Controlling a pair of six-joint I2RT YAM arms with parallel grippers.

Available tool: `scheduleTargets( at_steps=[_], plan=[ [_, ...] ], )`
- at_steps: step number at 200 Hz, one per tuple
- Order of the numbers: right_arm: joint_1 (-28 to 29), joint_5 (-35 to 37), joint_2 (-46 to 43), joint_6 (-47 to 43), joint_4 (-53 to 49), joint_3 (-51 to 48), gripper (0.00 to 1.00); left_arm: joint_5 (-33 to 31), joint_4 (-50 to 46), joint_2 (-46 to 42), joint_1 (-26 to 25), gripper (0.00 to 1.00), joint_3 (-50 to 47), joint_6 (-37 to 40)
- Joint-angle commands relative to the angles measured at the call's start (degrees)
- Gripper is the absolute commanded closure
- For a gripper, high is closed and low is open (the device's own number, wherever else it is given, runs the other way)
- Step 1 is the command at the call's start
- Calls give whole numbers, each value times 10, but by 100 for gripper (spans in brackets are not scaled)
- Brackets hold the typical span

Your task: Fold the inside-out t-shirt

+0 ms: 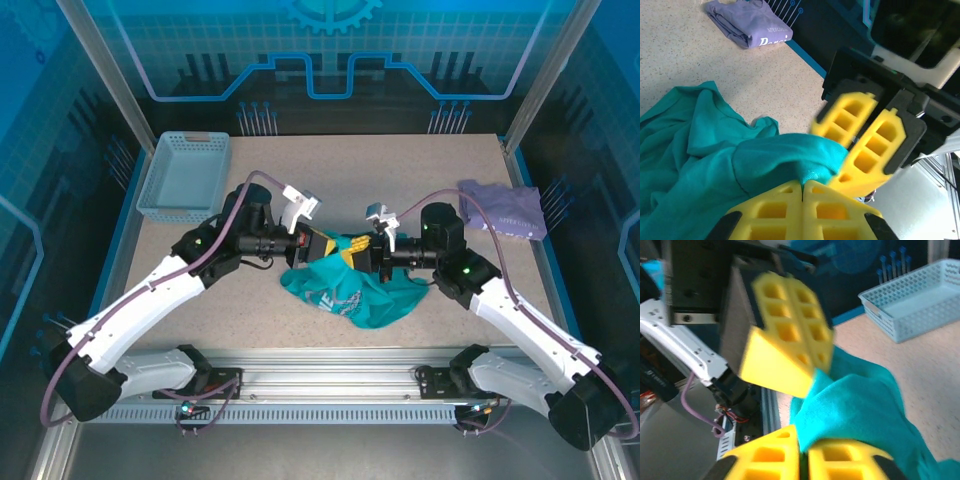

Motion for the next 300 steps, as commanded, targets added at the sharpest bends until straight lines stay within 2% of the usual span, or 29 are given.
scheduleTargets(
  at_steps=[1,13,24,48,71,95,122,142,169,199,208,221,233,244,259,279,300],
  plan=[
    [20,168,-3,-35,-123,37,76,1,31,-27,-3,100,19,-45],
    [39,273,3,-30,-167,56,75,6,38,-32,-4,100,21,-62],
    [49,327,8,-21,-190,67,79,9,34,-34,-3,100,26,-72],
    [57,363,2,-10,-196,71,80,0,13,-31,-4,100,37,-87],
    [61,402,-7,-4,-225,82,76,-29,2,-27,-3,100,44,-114],
    [77,405,-37,-15,-233,78,71,-62,4,-29,-4,100,40,-134],
    [124,335,-85,-27,-170,46,57,-92,2,-27,-4,100,42,-146],
    [169,308,-73,7,-109,27,50,-98,7,-26,-3,100,40,-154],
    [217,350,-19,62,-40,14,44,-101,14,-25,-4,100,37,-158],
    [225,410,38,111,5,14,43,-99,16,-29,-4,100,35,-159],
    [225,427,49,105,7,15,47,-100,15,-32,-4,100,34,-159],
    [219,445,50,80,2,15,64,-104,12,-38,-3,100,34,-158],
    [202,429,38,50,14,1,78,-102,9,-44,3,100,33,-162],
    [176,373,20,15,38,-21,90,-89,12,-49,13,100,29,-174],
    [132,274,0,-30,57,-39,100,-58,23,-54,38,100,20,-202],
    [73,165,-5,-78,27,-31,100,-13,43,-59,71,100,8,-241],
    [24,83,-4,-116,-13,-18,100,1,43,-66,87,100,6,-244]
  ],
)
